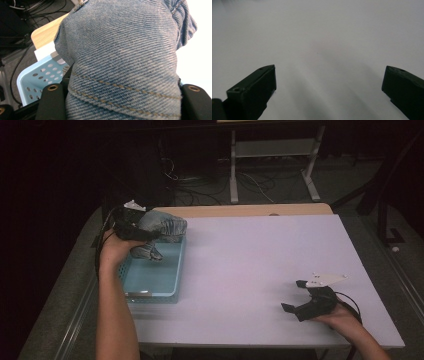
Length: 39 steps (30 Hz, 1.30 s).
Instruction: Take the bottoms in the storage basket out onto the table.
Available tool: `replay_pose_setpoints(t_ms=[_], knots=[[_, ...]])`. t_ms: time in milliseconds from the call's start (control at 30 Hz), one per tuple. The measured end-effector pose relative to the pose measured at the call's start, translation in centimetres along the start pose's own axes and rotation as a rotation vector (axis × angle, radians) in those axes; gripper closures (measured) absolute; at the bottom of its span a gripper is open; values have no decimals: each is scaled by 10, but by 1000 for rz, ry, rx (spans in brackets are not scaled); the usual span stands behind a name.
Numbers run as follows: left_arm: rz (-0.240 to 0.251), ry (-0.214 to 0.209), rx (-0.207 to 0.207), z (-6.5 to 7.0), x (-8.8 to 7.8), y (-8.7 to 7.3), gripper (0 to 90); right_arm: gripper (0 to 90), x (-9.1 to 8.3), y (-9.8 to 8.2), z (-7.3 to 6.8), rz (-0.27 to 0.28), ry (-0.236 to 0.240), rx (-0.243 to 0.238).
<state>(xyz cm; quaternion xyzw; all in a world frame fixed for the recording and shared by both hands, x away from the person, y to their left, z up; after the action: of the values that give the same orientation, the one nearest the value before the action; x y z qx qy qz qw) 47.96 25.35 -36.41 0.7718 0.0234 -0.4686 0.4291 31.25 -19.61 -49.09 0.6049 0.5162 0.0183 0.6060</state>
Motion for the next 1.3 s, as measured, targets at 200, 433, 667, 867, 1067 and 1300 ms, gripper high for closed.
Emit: replay_pose_setpoints(t_ms=[200,433,667,867,1067,1300], knots=[[29,-6,28,7,-5,11,359,0,1,0,0,-4,0,1],[59,-36,54,18,-8,22,358,0,0,0,0,-1,1,1],[83,-71,87,32,-7,36,357,0,0,0,1,1,2,1],[109,-126,108,46,-5,46,356,0,0,0,0,-1,2,-2],[142,-185,132,62,-3,58,355,0,0,0,1,-2,1,-2],[150,-221,156,79,3,69,354,0,-1,0,0,0,0,-4]])
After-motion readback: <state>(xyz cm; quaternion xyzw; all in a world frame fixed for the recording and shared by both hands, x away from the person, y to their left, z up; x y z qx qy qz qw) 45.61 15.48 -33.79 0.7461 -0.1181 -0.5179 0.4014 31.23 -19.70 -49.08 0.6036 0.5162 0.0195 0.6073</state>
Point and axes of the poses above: each handheld gripper's, and its own axes: x roughly forward along the jaws, y roughly out of its top, z roughly to its right, the point moved 8 cm from there along x, roughly forward along the jaws, and after that the axes turned 11 degrees about x, right-handed, at the moved point
